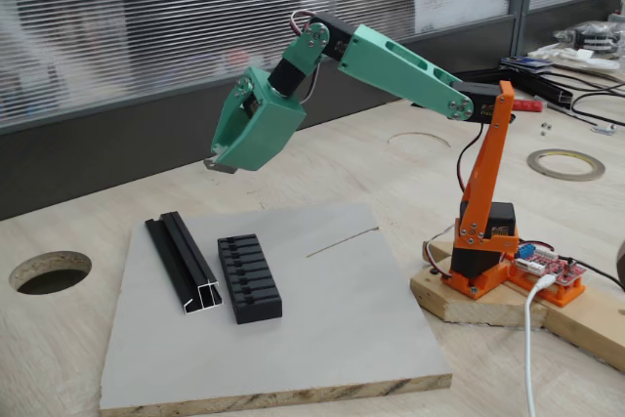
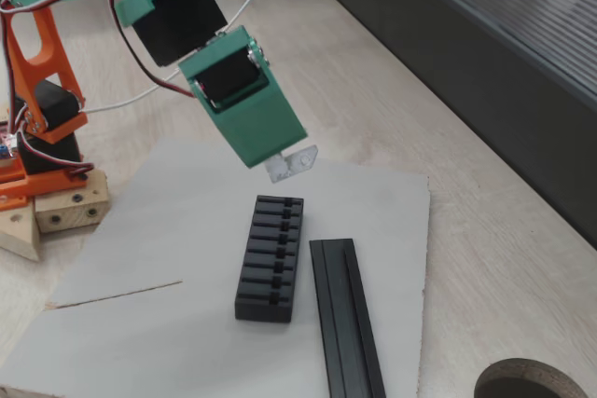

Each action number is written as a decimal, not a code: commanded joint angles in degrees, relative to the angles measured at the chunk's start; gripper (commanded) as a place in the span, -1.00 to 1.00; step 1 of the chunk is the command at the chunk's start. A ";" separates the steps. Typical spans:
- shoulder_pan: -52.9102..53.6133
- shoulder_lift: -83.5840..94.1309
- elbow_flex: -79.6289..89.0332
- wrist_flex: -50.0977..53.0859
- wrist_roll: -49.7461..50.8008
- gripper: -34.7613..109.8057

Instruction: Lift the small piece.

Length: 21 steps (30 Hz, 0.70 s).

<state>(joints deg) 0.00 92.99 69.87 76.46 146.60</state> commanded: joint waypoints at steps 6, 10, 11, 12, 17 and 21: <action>0.62 6.24 -1.05 15.21 0.97 -0.50; 0.62 7.38 -1.05 15.21 0.97 -0.50; 0.62 7.73 -1.05 15.29 0.97 -0.50; 0.62 8.00 -1.05 15.47 0.97 -0.50; 0.53 9.14 -1.05 15.91 0.97 -0.50; 0.53 10.99 -0.44 15.91 0.97 -0.50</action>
<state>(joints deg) 0.00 100.63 69.70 91.49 146.60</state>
